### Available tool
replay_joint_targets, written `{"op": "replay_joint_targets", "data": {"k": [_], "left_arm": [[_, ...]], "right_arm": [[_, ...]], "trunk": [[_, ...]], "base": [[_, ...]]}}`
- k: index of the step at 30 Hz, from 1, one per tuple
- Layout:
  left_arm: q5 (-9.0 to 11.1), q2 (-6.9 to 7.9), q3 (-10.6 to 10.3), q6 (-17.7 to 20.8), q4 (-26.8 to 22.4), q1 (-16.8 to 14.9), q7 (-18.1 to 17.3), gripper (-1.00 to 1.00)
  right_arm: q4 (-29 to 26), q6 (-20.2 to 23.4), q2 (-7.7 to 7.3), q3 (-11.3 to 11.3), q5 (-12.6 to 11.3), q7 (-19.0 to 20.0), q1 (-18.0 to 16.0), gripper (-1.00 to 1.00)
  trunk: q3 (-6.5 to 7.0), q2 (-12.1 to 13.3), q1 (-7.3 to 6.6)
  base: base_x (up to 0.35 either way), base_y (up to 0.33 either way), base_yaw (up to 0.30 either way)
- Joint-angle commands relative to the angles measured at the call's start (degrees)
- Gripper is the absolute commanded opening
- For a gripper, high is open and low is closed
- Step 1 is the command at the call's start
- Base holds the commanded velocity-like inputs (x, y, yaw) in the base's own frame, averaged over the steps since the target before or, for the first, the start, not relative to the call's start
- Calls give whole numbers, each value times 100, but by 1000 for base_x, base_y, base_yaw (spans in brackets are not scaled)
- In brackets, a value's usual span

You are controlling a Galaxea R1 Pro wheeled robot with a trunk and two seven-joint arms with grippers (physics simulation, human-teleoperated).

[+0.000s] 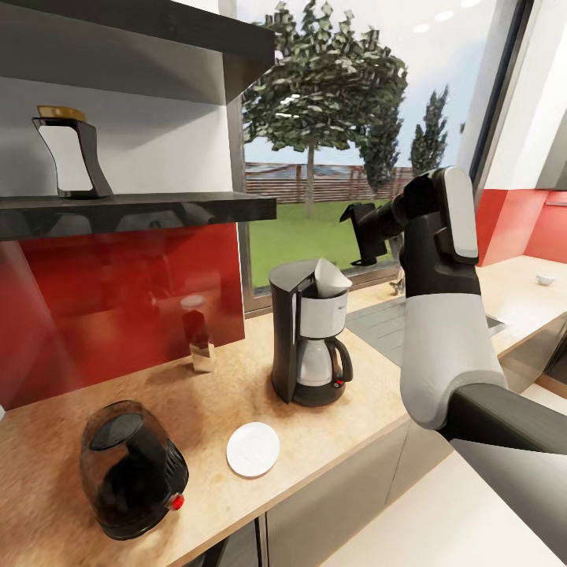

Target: Set up a coffee station on the kitchen countertop: keep the coffee maker on the countertop, move the bottle of coffee from the kitchen shelf to the counter next to the coffee maker, place a paper coffee filter on top of the coffee maker, put the saucer next to the coffee maker with the coffee cup on the saucer, and place the electric kettle next to the coffee maker.

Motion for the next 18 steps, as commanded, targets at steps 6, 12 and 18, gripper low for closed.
{"op": "replay_joint_targets", "data": {"k": [6, 12, 18], "left_arm": [[2, -1, 14, 14, 1, -3, 11, 100], [1, -1, 17, 14, -6, -4, 11, 100], [-4, -1, 15, 14, -16, -3, 11, 100]], "right_arm": [[2, 61, 5, -18, -17, -28, -5, 100], [27, 61, 5, -24, -17, -28, -2, 100], [49, 68, 5, -25, -17, -29, 80, 100]], "trunk": [[-8, -9, 3], [-8, -9, 3], [-8, -9, 3]], "base": [[-98, -64, 0], [-220, -160, 0], [-233, -171, 0]]}}
